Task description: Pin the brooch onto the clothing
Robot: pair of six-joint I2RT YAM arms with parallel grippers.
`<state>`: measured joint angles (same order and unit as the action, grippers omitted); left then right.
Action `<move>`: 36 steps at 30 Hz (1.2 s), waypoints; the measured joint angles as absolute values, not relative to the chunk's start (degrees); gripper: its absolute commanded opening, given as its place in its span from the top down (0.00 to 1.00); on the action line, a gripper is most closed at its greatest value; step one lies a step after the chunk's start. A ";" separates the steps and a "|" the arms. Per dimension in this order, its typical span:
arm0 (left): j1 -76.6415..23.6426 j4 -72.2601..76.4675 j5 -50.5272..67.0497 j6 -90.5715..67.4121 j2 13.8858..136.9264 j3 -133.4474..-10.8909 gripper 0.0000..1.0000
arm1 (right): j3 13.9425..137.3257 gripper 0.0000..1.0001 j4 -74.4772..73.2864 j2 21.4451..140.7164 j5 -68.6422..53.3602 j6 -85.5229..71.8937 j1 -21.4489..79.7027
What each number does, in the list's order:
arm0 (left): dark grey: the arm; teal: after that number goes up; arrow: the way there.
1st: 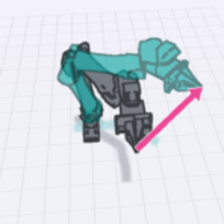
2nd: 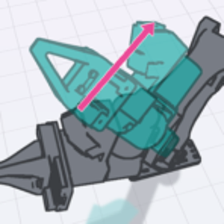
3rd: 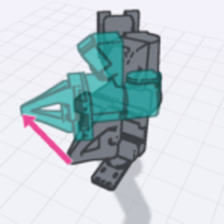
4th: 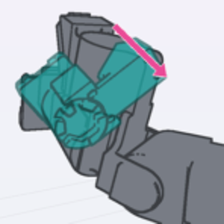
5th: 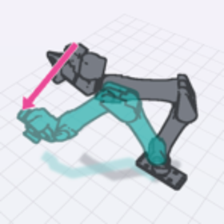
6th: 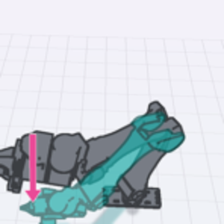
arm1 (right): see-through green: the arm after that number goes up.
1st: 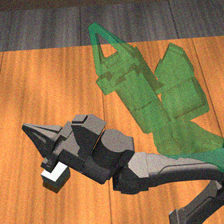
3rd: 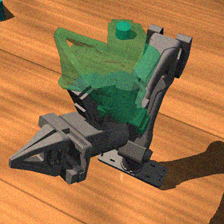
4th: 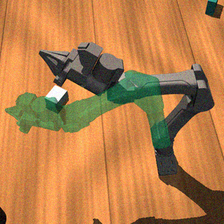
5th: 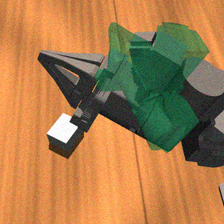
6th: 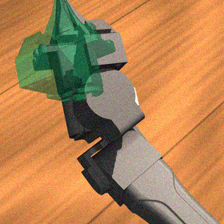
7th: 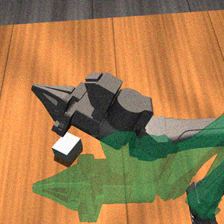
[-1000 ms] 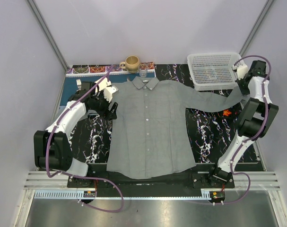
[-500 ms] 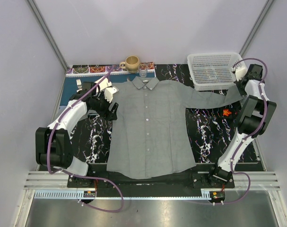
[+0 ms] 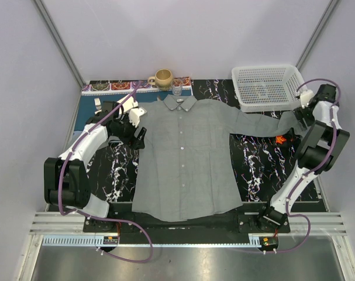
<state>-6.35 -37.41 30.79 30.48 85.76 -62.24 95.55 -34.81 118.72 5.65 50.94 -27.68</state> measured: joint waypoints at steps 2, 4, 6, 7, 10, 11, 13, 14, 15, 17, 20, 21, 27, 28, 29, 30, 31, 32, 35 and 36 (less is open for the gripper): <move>-6.35 -37.41 30.81 30.46 85.78 -62.24 0.16 | 97.86 0.23 -37.04 117.75 4.78 50.70 -28.73; -6.35 -37.58 30.85 30.41 86.04 -62.52 0.18 | 100.47 0.23 -39.35 117.27 3.33 50.02 -29.30; -6.35 -37.50 31.03 30.22 86.76 -63.31 0.20 | 103.18 0.23 -41.91 117.10 0.82 48.73 -29.41; -6.35 -37.45 31.16 29.91 87.15 -63.77 0.20 | 104.47 0.24 -43.48 116.99 -1.04 48.03 -29.36; -6.57 -35.97 31.81 28.38 88.53 -65.71 0.23 | 107.42 0.31 -48.47 116.57 -7.42 45.76 -29.19; -6.79 -35.35 31.94 27.79 89.06 -66.41 0.24 | 108.42 0.33 -50.50 116.49 -9.98 44.64 -29.04; -7.55 -33.54 32.10 26.00 90.48 -68.03 0.27 | 109.75 0.37 -53.36 116.09 -14.74 42.63 -28.75; -8.05 -32.58 32.18 25.06 91.39 -68.99 0.27 | 110.10 0.40 -54.57 115.74 -16.88 41.56 -28.47; -8.62 -31.51 32.25 23.79 92.47 -70.11 0.28 | 110.15 0.41 -55.53 115.22 -18.87 40.51 -27.99; -9.52 -29.58 32.32 21.71 94.43 -71.94 0.29 | 109.86 0.46 -56.66 114.04 -22.06 38.46 -26.20; -10.55 -25.96 32.27 18.26 96.25 -73.10 0.26 | 107.13 0.53 -55.99 111.50 -24.64 35.83 -21.56; -10.83 -24.71 32.21 16.80 96.51 -73.10 0.23 | 105.78 0.55 -55.24 110.63 -24.93 35.20 -19.92; -12.40 -18.17 31.55 8.27 97.49 -72.05 0.23 | 94.06 0.66 -46.94 107.04 -24.36 30.79 -7.99; -12.51 -16.97 31.48 6.59 98.04 -71.99 0.27 | 92.68 0.67 -45.32 107.24 -23.59 29.80 -6.31; -12.67 -15.97 31.38 5.08 98.67 -71.96 0.30 | 91.90 0.67 -44.16 107.66 -23.05 28.95 -4.97; -12.78 -15.03 31.14 3.68 99.48 -71.96 0.32 | 91.61 0.69 -43.27 108.18 -22.68 28.27 -4.05; -12.88 -14.20 30.85 2.44 100.38 -71.96 0.36 | 91.59 0.69 -42.04 108.97 -21.85 27.49 -3.14; -12.97 -13.61 30.39 1.41 101.34 -72.01 0.39 | 91.59 0.69 -40.82 109.80 -21.43 26.87 -2.39; -13.10 -13.17 27.86 -1.06 104.51 -72.14 0.44 | 91.57 0.70 -36.86 112.88 -18.94 25.08 0.05; -13.10 -13.19 27.31 -1.65 105.25 -72.16 0.45 | 91.57 0.71 -36.10 113.82 -18.35 24.71 0.62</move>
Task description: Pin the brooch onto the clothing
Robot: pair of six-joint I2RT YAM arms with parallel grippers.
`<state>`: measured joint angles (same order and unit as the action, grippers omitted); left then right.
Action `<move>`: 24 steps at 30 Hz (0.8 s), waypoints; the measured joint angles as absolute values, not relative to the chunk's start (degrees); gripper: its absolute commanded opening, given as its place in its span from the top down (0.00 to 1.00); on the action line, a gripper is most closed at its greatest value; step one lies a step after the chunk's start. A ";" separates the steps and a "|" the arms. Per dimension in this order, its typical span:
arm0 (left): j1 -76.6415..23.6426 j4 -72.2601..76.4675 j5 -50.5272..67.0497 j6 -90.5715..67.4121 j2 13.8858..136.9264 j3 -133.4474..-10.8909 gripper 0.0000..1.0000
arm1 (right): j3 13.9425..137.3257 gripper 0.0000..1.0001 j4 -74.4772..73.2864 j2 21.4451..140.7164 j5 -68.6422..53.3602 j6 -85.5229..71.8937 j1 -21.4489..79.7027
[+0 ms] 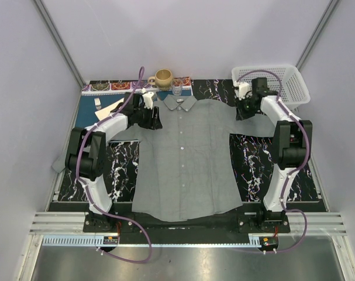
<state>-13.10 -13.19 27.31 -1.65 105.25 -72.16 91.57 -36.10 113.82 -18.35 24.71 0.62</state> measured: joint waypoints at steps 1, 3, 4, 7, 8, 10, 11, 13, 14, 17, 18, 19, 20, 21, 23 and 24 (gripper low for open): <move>-13.10 -13.21 26.04 -2.31 106.17 -72.18 0.45 | 91.57 0.71 -35.05 115.00 -17.39 24.32 1.48; -13.10 -13.26 24.27 -3.31 107.59 -72.23 0.46 | 91.59 0.71 -33.82 117.03 -16.16 23.92 2.90; -13.08 -13.26 23.53 -3.66 108.09 -72.27 0.46 | 91.61 0.72 -33.39 118.19 -15.49 23.77 3.77; -12.88 -13.37 22.17 -4.67 108.88 -72.27 0.47 | 91.92 0.73 -32.45 121.12 -13.96 23.70 5.61; -12.71 -13.39 22.11 -4.86 108.92 -72.27 0.47 | 92.05 0.74 -32.23 121.99 -13.45 23.73 6.07; -12.45 -13.37 22.06 -5.06 108.92 -72.29 0.46 | 92.62 0.74 -31.70 123.90 -12.21 23.77 7.05; -12.29 -13.30 22.06 -5.06 108.92 -72.29 0.46 | 93.38 0.75 -31.48 124.29 -11.33 23.75 7.42; -11.99 -13.37 22.15 -5.06 108.92 -72.29 0.45 | 95.00 0.75 -30.70 125.36 -10.02 23.75 7.86; -11.86 -13.37 22.22 -5.06 108.92 -72.29 0.45 | 95.81 0.75 -30.41 126.15 -9.47 23.75 8.01; -11.49 -13.41 22.26 -5.04 108.92 -72.29 0.45 | 98.63 0.74 -29.95 128.07 -8.40 23.75 8.27; -11.40 -13.43 22.26 -5.04 108.92 -72.29 0.45 | 99.77 0.74 -29.82 128.81 -8.19 23.77 8.34; -11.33 -13.43 22.26 -5.04 108.92 -72.29 0.45 | 100.84 0.74 -29.74 129.49 -8.03 23.79 8.38; -11.33 -13.47 22.28 -5.04 108.92 -72.29 0.45 | 101.49 0.74 -29.65 129.93 -7.99 23.83 8.45; -11.29 -13.54 22.26 -5.04 108.92 -72.29 0.45 | 102.15 0.73 -29.65 130.32 -7.97 23.97 8.54; -11.16 -13.67 22.26 -5.04 108.92 -72.29 0.45 | 102.74 0.73 -29.65 130.72 -7.94 24.18 8.91; -11.09 -13.74 22.26 -5.04 108.92 -72.29 0.45 | 102.98 0.73 -29.63 130.89 -7.86 24.27 9.23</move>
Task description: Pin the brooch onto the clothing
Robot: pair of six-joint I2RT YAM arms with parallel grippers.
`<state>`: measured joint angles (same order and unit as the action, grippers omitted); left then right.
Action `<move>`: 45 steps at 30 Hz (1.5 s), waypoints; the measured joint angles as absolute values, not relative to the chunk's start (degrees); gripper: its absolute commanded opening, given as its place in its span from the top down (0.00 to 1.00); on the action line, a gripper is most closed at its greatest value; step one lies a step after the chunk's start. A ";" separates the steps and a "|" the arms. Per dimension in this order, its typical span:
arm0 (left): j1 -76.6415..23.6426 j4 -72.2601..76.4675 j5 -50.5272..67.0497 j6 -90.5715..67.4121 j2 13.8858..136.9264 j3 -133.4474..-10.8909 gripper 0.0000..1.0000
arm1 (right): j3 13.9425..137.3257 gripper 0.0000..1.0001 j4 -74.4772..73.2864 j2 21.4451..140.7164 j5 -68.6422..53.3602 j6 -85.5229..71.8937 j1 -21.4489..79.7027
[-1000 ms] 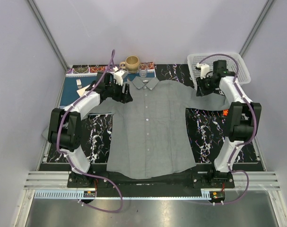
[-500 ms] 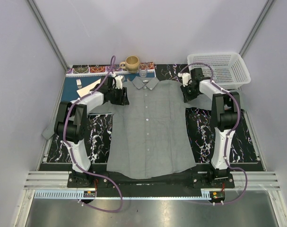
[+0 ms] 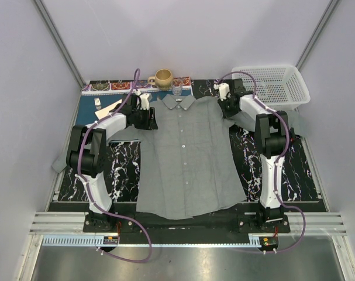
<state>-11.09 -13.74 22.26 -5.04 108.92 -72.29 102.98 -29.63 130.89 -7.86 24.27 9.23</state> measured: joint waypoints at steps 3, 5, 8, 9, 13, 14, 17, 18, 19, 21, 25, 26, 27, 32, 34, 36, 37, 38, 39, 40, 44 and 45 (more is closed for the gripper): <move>-10.96 -14.09 22.26 -5.02 108.92 -72.40 0.45 | 103.39 0.72 -29.58 131.13 -7.53 24.64 10.57; -10.81 -14.24 22.26 -5.02 108.90 -72.49 0.42 | 103.42 0.70 -29.58 131.15 -7.51 24.80 11.57; -10.57 -14.57 22.33 -4.73 108.68 -72.71 0.36 | 103.50 0.62 -29.74 131.15 -7.16 25.12 12.67; -10.50 -14.59 22.50 -4.62 108.44 -72.71 0.35 | 103.57 0.60 -29.85 131.15 -6.98 25.23 12.86; -10.50 -15.09 22.96 -4.05 106.21 -72.71 0.29 | 103.59 0.53 -31.97 130.13 -7.03 25.74 12.80; -10.50 -15.18 23.09 -3.75 105.23 -72.73 0.27 | 103.59 0.52 -32.99 129.29 -7.07 25.85 12.64; -10.50 -15.57 23.31 -2.55 101.93 -73.54 0.19 | 103.59 0.50 -35.83 125.12 -7.16 26.57 11.68; -10.50 -15.77 23.33 -1.89 100.64 -73.97 0.13 | 103.61 0.48 -36.40 123.48 -7.14 26.83 11.35; -10.50 -15.84 23.31 -0.97 99.11 -74.48 0.10 | 103.83 0.46 -37.36 121.58 -7.22 27.14 10.83; -10.50 -15.92 23.31 1.04 96.07 -74.87 0.02 | 104.95 0.37 -39.40 117.51 -7.99 27.66 9.23; -10.50 -15.84 22.74 6.39 86.52 -74.35 0.01 | 106.59 0.08 -42.81 108.99 -11.25 28.67 4.14; -10.48 -15.44 22.55 7.64 83.55 -73.69 0.01 | 106.65 0.03 -44.10 106.76 -12.64 28.84 2.66; -10.44 -14.94 22.39 8.64 80.40 -72.90 0.01 | 106.65 0.00 -45.04 105.25 -13.67 28.97 1.30; -10.41 -12.93 19.86 9.69 67.24 -69.58 0.01 | 104.09 0.00 -50.17 95.20 -18.48 30.68 -4.80; -10.39 -14.96 20.10 11.46 65.54 -70.30 0.01 | 100.71 0.00 -52.45 90.85 -20.12 31.97 -4.73; -10.35 -18.85 22.02 13.85 65.43 -71.11 0.01 | 97.30 0.03 -55.35 87.59 -20.93 33.21 -4.32; -10.35 -20.67 23.03 14.61 65.52 -71.11 0.01 | 96.05 0.04 -56.82 86.74 -21.15 33.67 -4.27; -10.35 -22.79 24.29 15.33 65.69 -70.76 0.01 | 94.41 0.05 -58.59 85.95 -21.30 34.20 -4.29; -10.41 -24.36 25.67 15.90 65.69 -69.91 0.03 | 92.66 0.06 -59.86 85.67 -21.12 34.70 -4.73; -10.48 -25.41 26.85 16.38 65.56 -68.79 0.03 | 90.59 0.08 -60.82 85.58 -20.60 35.20 -5.48; -10.83 -29.04 30.04 17.17 65.14 -64.14 0.05 | 83.68 0.16 -63.07 87.70 -15.75 36.49 -10.87; -10.92 -29.98 30.72 17.19 65.17 -63.11 0.05 | 82.37 0.21 -62.59 88.55 -13.82 36.47 -12.16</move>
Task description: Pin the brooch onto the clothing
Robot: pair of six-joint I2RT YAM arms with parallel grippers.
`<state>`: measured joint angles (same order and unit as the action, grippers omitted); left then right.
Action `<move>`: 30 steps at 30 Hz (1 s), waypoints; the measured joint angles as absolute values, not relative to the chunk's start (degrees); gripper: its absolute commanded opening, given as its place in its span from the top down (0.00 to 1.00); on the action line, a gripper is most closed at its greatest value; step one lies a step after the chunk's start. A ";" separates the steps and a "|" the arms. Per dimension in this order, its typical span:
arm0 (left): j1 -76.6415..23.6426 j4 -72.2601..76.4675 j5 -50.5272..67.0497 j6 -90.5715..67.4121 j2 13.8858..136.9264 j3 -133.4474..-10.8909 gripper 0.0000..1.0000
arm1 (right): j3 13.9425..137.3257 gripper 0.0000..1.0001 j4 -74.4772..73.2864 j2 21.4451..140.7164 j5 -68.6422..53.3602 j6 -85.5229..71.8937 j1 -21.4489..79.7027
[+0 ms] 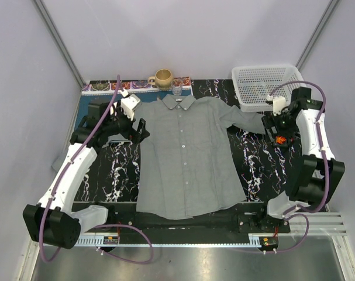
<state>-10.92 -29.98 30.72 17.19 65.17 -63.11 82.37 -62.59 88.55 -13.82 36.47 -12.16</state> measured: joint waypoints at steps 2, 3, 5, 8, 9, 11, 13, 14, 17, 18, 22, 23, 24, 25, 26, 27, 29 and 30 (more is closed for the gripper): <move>-11.03 -31.20 31.48 17.15 65.21 -62.37 0.06 | 80.27 0.27 -60.93 89.67 -10.20 36.34 -13.93; -11.05 -31.53 31.92 17.15 65.30 -62.28 0.06 | 79.29 0.34 -59.90 90.08 -8.32 36.14 -14.46; -11.14 -31.53 32.49 17.15 65.39 -62.28 0.08 | 77.60 0.39 -57.30 90.74 -5.08 35.73 -14.79; -11.35 -31.48 33.04 16.99 66.02 -62.37 0.08 | 76.77 0.44 -53.41 92.12 -1.74 35.05 -14.63; -11.42 -31.51 33.21 16.88 66.61 -62.43 0.08 | 76.71 0.47 -52.05 92.82 -0.86 34.92 -14.63; -11.64 -31.51 33.34 16.56 67.75 -62.63 0.08 | 76.69 0.55 -49.87 94.30 0.25 34.63 -14.63; -11.86 -31.51 33.47 16.45 68.64 -62.65 0.09 | 76.69 0.56 -48.03 96.33 1.04 34.24 -14.63; -12.01 -31.53 33.47 16.29 69.06 -62.65 0.09 | 76.69 0.56 -47.51 97.19 1.15 33.91 -14.63; -12.47 -31.55 33.58 15.53 70.02 -63.18 0.09 | 76.77 0.58 -46.30 100.03 1.30 31.94 -14.63; -12.56 -31.48 33.74 15.11 70.19 -63.29 0.09 | 76.79 0.58 -45.95 100.71 1.30 31.18 -14.63; -12.91 -30.89 34.48 13.74 70.26 -63.29 0.09 | 77.14 0.59 -43.86 102.69 2.11 27.88 -14.63; -12.99 -30.68 34.61 13.43 70.26 -63.29 0.09 | 77.36 0.59 -43.20 103.18 2.39 27.24 -14.63; -13.06 -30.35 34.76 13.06 70.30 -63.29 0.09 | 77.58 0.58 -42.50 103.74 2.59 26.65 -14.63; -13.06 -30.11 34.85 12.86 70.37 -63.29 0.09 | 77.69 0.57 -41.87 104.14 2.66 26.17 -14.63; -13.06 -29.80 35.05 12.49 70.48 -63.29 0.09 | 77.87 0.57 -41.34 104.71 2.94 25.58 -14.63; -13.06 -29.67 35.24 12.23 70.61 -63.29 0.09 | 78.13 0.56 -41.04 105.32 3.18 25.15 -14.63; -13.10 -29.32 35.55 11.70 71.02 -63.29 0.09 | 78.35 0.55 -40.05 106.52 3.62 24.51 -14.72; -13.10 -29.04 35.68 11.49 71.29 -63.29 0.09 | 78.43 0.54 -39.77 107.11 3.68 24.14 -14.87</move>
<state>-13.10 -29.04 35.68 11.49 71.29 -63.29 78.43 -39.77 107.11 3.68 24.14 -14.87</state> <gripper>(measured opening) 0.911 0.443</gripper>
